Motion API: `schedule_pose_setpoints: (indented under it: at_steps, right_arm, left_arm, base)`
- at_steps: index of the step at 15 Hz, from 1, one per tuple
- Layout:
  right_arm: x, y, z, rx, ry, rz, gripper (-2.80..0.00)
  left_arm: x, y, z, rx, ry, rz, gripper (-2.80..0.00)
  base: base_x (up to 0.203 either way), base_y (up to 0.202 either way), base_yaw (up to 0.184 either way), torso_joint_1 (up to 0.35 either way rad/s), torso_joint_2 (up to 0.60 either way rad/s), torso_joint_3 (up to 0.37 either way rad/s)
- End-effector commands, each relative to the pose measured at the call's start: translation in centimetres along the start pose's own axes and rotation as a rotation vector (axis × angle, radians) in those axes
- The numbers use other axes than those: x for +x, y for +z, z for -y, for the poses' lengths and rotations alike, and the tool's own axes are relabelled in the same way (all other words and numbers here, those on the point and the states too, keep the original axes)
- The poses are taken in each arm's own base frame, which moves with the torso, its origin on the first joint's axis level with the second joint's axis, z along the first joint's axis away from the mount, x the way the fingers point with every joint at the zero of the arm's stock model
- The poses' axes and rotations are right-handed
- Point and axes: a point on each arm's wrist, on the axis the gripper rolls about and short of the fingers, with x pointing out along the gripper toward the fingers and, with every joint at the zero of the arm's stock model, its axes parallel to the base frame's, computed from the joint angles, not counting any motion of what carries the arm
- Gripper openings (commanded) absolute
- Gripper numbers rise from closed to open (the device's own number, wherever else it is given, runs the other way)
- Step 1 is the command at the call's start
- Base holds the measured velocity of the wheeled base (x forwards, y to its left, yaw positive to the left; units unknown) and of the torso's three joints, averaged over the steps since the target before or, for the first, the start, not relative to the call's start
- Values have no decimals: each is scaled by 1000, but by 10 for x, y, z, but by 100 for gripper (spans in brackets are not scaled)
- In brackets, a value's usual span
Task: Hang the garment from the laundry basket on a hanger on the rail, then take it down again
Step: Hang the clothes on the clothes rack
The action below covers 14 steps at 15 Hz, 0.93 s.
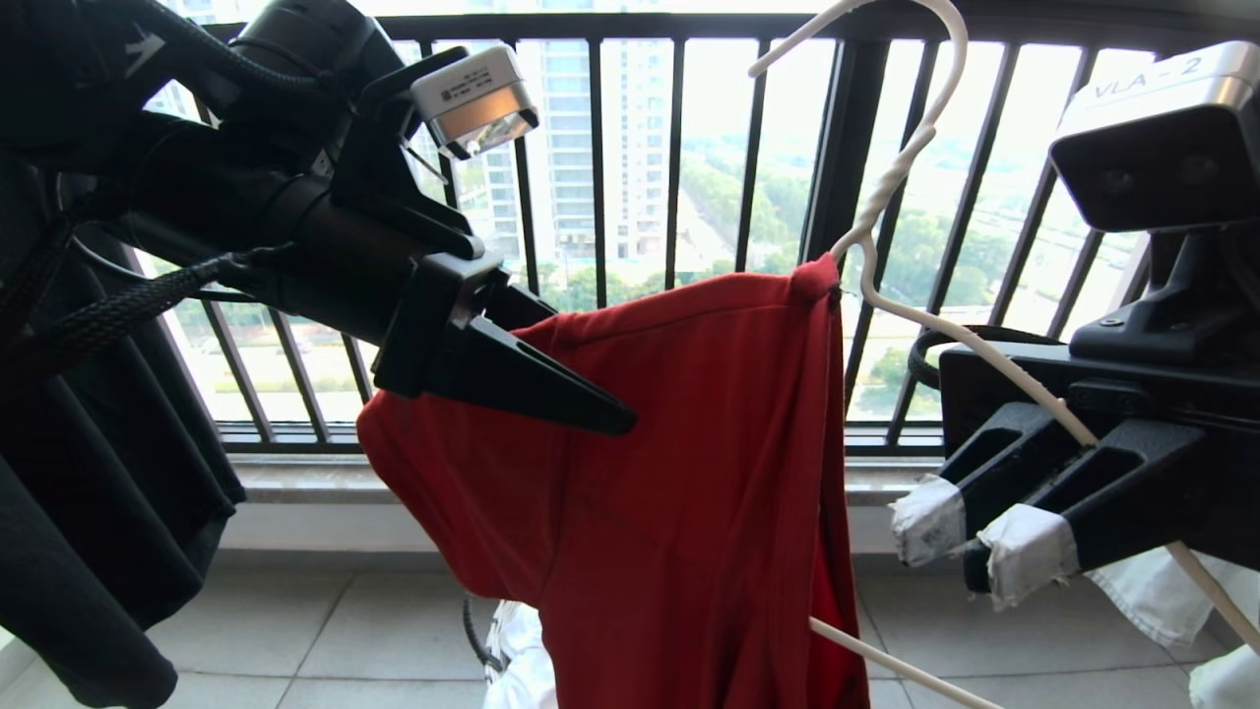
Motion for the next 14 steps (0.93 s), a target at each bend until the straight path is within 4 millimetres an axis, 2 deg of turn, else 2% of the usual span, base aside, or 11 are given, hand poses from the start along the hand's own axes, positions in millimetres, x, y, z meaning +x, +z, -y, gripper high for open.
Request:
schedule_pose_setpoints:
  at_steps: [1,3,4,14]
  right_arm:
    - [-1,1,-2,-13,3,2,-280]
    - [-1,2,-2,-16,3,3,-280]
    - [-1,2,-3,-16,3,3,-280]
    - [-2,2,-3,-18,0,4,-280]
  left_arm:
    - [1,0,0,1,-8,-1,0]
    - [2,0,0,2,-9,-1,0]
    - [2,0,0,1,-10,-2,-280]
    - [4,-1,-3,11,-14,-3,-280]
  base:
    - [0,0,0,0,0,0]
    - [0,0,0,0,0,0]
    - [0,0,0,0,0,0]
    - [0,0,0,0,0,0]
